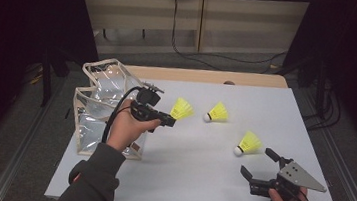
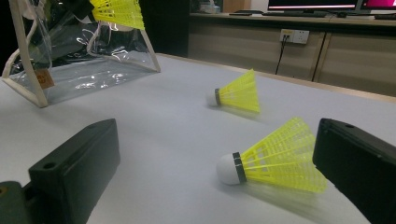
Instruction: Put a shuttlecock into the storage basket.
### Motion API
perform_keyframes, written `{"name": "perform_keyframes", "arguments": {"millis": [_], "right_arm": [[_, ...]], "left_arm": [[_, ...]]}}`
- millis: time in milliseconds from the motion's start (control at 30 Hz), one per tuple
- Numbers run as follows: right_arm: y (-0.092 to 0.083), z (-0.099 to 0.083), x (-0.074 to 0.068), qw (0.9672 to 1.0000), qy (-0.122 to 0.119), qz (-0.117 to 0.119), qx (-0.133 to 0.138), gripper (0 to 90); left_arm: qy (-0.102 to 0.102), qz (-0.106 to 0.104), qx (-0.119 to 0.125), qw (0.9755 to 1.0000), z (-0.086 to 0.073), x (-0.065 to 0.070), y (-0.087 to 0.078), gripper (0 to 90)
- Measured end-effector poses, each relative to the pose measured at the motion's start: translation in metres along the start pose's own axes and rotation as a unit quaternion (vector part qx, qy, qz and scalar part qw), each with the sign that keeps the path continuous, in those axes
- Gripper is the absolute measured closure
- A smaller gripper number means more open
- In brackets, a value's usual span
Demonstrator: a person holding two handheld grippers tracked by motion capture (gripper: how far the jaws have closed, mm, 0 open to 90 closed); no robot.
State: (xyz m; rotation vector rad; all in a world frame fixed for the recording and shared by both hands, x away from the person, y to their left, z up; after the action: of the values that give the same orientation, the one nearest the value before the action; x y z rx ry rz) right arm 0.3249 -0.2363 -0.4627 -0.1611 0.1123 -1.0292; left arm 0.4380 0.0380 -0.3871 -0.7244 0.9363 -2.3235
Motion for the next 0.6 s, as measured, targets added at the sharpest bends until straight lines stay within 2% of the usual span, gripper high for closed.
{"name": "perform_keyframes", "arguments": {"millis": [133, 267, 600], "right_arm": [[0.000, 0.000, 0.001, 1.0000, -0.002, 0.000, 0.001, 0.7], [-0.001, 0.001, 0.001, 1.0000, -0.001, -0.001, 0.002, 0.7], [-0.001, 0.000, 0.001, 1.0000, -0.001, -0.001, 0.002, 0.7]], "left_arm": [[0.007, 0.004, -0.006, 1.0000, 0.003, -0.003, -0.004, 65.0], [-0.001, 0.003, -0.002, 1.0000, 0.007, -0.004, -0.007, 65.0], [0.001, 0.006, -0.006, 1.0000, 0.014, -0.006, -0.013, 65.0]]}}
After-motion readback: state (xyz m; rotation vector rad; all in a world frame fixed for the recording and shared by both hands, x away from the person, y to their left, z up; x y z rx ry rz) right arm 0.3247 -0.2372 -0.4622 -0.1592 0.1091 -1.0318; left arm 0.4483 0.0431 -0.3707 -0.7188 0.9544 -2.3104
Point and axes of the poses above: each handheld gripper's, and its own axes: y roughly forward along the jaws, z roughly out of its top, x roughly to its right, the point moved 9 cm from there along y, roughly forward along the jaws
